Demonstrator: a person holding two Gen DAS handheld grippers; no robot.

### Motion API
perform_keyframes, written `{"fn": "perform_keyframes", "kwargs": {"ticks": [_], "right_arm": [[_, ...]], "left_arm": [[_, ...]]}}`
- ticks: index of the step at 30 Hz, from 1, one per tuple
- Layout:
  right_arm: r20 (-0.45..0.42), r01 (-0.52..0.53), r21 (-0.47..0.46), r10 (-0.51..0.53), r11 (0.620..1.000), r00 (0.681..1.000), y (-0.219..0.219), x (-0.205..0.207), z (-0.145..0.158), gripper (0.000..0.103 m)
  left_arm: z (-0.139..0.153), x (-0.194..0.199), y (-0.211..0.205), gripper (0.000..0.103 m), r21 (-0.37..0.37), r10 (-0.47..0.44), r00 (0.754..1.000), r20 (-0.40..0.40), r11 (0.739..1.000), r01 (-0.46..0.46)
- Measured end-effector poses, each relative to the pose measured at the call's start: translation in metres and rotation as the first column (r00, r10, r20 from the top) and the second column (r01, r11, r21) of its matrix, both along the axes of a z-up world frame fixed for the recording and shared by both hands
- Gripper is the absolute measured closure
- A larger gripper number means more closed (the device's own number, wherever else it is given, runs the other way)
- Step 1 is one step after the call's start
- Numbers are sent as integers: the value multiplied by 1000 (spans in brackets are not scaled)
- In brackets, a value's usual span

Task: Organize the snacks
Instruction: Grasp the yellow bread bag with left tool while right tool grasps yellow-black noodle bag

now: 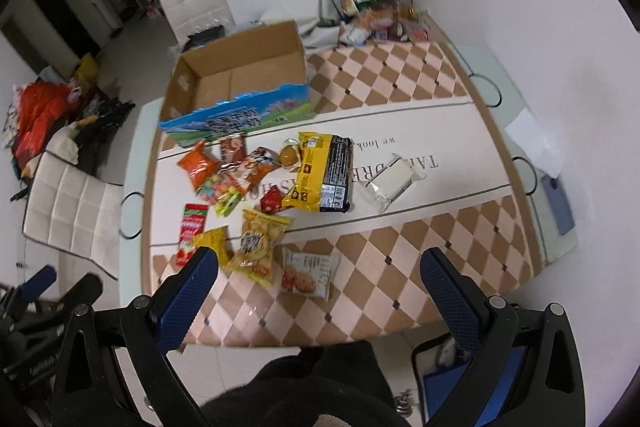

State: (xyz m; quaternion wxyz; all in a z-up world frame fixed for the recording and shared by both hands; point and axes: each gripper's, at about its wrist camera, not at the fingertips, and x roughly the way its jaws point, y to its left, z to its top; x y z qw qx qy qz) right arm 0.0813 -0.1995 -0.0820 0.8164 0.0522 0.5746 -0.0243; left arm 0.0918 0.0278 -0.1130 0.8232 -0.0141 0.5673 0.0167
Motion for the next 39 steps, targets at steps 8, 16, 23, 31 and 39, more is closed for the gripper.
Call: {"fn": "perform_keyframes", "kwargs": {"ticks": [8,16,23,31,39], "right_arm": [[-202,-6,41,14,999,979,-10,97,-113,0],[-343,-39,80,64,996,937,-16,170,-195,0],[-435,-47,107,89,993,896,-24,198,-242,0],[-501,-3,127,66,992,863,-12,235,-290,0],[-578,31,50,4,998,816,-1,242,-329,9]], "left_arm": [[-98,56,-19,0,11,-2,984,-179,1000,4],[-206,93,-63,1,-6,-100,915,-391,994,106],[-275,110,-87,4,18,-141,849,-509,984,175],[-277,126,-61,41,39,11,867,-498,999,10],[-269,130,-33,41,9,107,851,-514,993,-120]]}}
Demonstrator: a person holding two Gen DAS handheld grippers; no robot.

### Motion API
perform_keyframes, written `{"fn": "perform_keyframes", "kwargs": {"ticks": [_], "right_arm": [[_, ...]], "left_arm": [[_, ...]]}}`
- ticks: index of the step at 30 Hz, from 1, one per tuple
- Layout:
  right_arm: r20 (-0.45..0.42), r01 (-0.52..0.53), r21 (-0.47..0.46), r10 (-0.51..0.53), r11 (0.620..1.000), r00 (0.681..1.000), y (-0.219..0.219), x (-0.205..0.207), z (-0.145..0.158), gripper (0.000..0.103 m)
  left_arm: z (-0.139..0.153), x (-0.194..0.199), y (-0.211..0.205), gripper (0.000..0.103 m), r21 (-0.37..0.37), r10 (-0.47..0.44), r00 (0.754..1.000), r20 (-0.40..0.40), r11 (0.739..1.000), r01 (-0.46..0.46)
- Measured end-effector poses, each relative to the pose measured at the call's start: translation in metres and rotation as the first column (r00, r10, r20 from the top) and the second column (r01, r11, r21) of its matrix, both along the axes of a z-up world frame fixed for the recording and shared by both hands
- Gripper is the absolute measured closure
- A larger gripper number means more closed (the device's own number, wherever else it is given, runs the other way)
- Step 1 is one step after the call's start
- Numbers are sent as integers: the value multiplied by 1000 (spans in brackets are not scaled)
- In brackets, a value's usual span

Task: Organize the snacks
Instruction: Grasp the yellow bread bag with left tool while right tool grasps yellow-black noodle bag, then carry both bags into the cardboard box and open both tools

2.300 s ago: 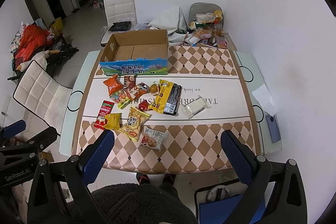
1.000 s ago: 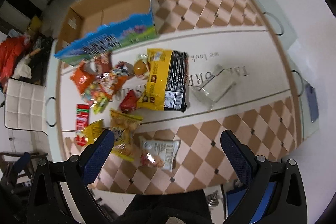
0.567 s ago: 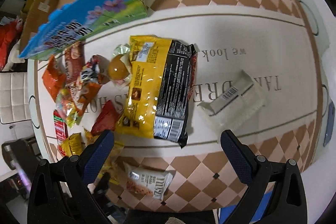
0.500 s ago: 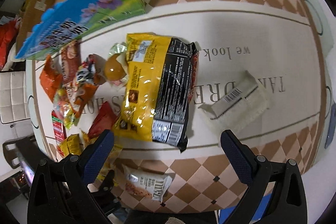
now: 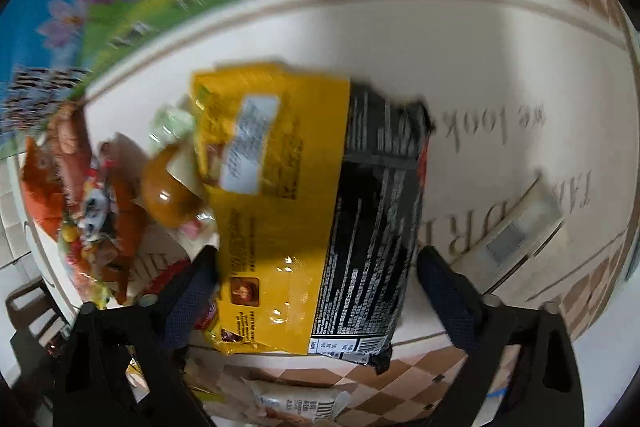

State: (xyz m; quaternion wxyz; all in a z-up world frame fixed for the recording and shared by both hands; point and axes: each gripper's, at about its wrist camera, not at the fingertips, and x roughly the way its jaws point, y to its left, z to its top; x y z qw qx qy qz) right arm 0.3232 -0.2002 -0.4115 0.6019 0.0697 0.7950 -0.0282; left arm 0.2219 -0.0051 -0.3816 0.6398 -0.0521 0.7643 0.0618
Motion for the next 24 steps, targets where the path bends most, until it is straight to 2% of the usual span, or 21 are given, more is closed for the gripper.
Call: {"fn": "perform_keyframes", "kwargs": {"ticks": [2,6,10,13,16,18,20,24], "right_arm": [[2,-15,14,15,1000,1000,0,-8,0,15],[-29,-106,-2,106,994,994,5,-31,-2,15],[-71,-232,-13,230,973,971,10,-70,-6,15],[-53,-221,-2,221,975,974,9,-81,-8,13],[-42,-158,7,158,987,987,4,-81,-15,9],[-33,-125,-2,125,992,992,2,-78,-17,7],[-21,-132,-18,131,991,991,5,-75,-15,11],[21,-145,3,145,989,989,16,-77,-3,15]], "left_arm": [[4,-1,5,41,-13,12,1000,-1,1000,-12],[-11,-15,11,40,-28,19,1000,12,999,-18],[-18,-16,15,40,-28,20,1000,18,999,-19],[-16,-17,10,38,-27,17,1000,24,1000,-16],[-14,-12,-4,38,-24,12,1000,28,1000,-11],[-11,-14,-7,50,-21,12,999,50,1000,-10],[0,-15,-17,56,-3,-3,998,60,1000,3],[22,-19,-23,59,-6,2,997,79,1000,-1]]}}
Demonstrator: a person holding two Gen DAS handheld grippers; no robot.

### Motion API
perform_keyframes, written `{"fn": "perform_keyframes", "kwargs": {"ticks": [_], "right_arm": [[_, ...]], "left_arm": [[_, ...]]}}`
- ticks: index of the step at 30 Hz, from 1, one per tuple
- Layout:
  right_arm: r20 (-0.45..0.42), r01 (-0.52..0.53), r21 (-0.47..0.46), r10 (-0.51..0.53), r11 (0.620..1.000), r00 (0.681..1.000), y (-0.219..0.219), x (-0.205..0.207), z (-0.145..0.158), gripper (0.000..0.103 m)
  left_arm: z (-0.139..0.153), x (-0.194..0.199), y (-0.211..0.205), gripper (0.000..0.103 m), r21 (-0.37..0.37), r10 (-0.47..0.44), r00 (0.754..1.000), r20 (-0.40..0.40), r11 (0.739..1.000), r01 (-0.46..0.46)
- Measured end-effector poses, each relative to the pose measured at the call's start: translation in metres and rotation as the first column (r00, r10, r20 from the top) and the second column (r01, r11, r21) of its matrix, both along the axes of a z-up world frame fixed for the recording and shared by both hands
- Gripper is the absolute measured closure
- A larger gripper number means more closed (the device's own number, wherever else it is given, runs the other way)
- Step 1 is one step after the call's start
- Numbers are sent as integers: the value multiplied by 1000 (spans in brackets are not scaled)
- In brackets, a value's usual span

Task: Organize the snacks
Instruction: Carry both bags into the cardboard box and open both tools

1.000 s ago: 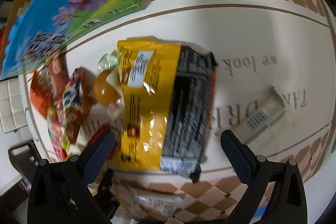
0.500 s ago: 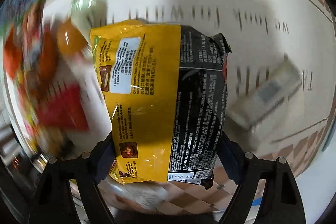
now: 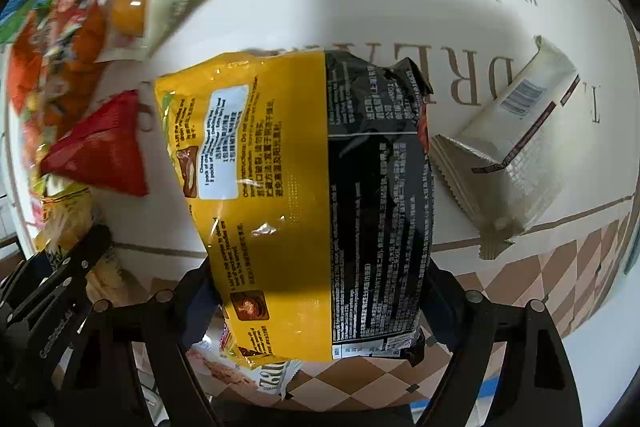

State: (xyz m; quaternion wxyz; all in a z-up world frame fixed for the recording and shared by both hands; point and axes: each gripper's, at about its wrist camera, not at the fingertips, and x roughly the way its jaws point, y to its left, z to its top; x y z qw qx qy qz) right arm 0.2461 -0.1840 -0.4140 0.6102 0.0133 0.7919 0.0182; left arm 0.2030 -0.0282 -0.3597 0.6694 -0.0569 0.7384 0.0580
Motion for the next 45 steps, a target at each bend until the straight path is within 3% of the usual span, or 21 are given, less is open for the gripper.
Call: {"fn": "perform_keyframes", "kwargs": {"ticks": [3,7,14,18,22,26,31,38,45], "right_arm": [[10,-8,55,7,998,1000,-6,-5,21,15],[49,-26,157,18,987,999,-13,-2,62,15],[209,-87,302,23,949,978,5,43,175,15],[305,-89,322,-14,943,952,23,103,234,15],[349,-58,298,-52,953,936,51,158,263,15],[333,-15,261,-76,965,940,83,226,238,15],[306,-10,199,-52,980,951,115,268,173,15],[241,13,116,-41,993,970,113,321,91,15],[192,32,83,-48,996,980,114,347,49,15]], "left_arm": [[26,-3,0,59,-13,14,1000,21,1000,-14],[84,0,2,60,-44,37,996,81,998,-34],[193,66,30,60,-127,49,961,274,992,-14],[212,128,52,59,-124,21,944,328,992,20],[205,197,82,59,-139,-10,946,324,989,58],[171,269,114,59,-161,-20,963,269,985,65],[122,326,130,59,-212,-17,984,179,976,55],[70,368,126,59,-261,-42,995,85,963,63],[38,388,119,58,-261,-78,996,33,962,84]]}}
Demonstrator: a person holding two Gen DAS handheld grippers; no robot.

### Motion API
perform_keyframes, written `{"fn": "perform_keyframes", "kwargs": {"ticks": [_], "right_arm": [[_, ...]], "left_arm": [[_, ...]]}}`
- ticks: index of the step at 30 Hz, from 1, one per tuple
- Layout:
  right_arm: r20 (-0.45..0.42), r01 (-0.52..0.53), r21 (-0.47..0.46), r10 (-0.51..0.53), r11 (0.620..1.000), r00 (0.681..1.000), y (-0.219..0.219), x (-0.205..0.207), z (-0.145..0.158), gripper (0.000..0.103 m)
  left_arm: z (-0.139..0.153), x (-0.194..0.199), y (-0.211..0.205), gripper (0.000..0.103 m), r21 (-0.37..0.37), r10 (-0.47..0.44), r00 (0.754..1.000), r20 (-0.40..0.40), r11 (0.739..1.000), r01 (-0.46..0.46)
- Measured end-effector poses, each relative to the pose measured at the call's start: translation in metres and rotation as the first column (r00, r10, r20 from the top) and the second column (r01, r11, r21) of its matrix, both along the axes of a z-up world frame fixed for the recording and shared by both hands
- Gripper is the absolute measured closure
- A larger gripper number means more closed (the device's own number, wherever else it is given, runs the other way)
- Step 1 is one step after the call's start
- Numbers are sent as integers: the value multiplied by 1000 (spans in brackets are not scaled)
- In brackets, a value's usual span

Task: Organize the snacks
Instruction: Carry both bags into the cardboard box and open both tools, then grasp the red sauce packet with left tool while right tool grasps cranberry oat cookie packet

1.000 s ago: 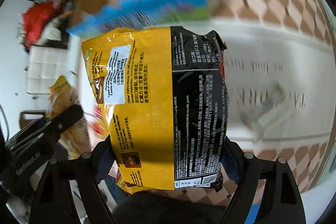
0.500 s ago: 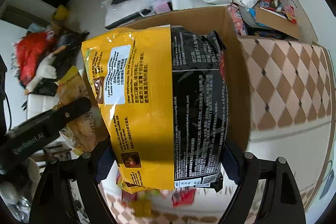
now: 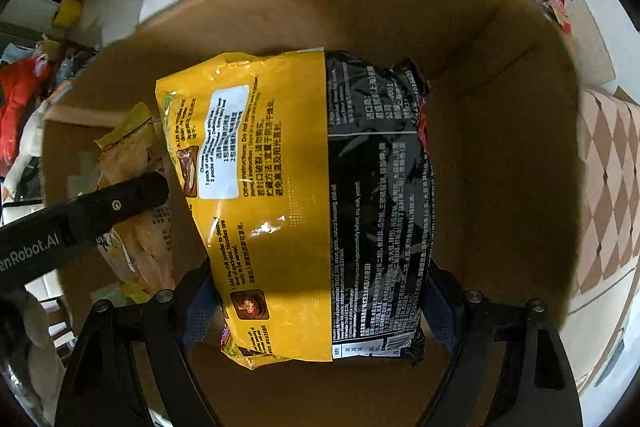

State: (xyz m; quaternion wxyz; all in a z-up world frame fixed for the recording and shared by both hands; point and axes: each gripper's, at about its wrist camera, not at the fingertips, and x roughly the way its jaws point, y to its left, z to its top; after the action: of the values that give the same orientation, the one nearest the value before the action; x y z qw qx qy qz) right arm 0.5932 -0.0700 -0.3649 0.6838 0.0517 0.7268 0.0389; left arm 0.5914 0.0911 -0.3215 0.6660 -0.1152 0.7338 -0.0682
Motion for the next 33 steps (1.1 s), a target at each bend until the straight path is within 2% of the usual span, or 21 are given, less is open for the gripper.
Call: {"fn": "perform_keyframes", "kwargs": {"ticks": [9,12,13,15,17,24,29,33], "right_arm": [[-42,-14,-10,13,1000,999,10,8,-15,15],[-76,-14,5,14,1000,997,13,10,-17,15],[-84,-19,3,19,1000,996,13,13,-19,15],[-87,-44,-24,42,999,995,12,18,-22,14],[-66,-54,-43,51,998,996,12,20,-18,8],[7,-57,-58,58,997,998,11,22,20,6],[63,-62,-86,67,994,996,17,-2,55,6],[108,-62,-101,73,993,992,18,-31,62,6]], "left_arm": [[-19,3,-4,58,11,-31,999,-28,999,31],[-21,0,-2,55,20,-15,999,-32,1000,15],[-20,0,-1,51,23,-12,1000,-27,1000,12],[-17,2,-2,20,24,-12,1000,-10,1000,12],[-9,3,0,14,33,-10,1000,10,999,10],[27,-12,4,13,41,-12,995,95,999,8],[53,-40,7,13,50,10,987,162,999,-18],[76,-69,9,13,88,20,969,246,995,-43]]}}
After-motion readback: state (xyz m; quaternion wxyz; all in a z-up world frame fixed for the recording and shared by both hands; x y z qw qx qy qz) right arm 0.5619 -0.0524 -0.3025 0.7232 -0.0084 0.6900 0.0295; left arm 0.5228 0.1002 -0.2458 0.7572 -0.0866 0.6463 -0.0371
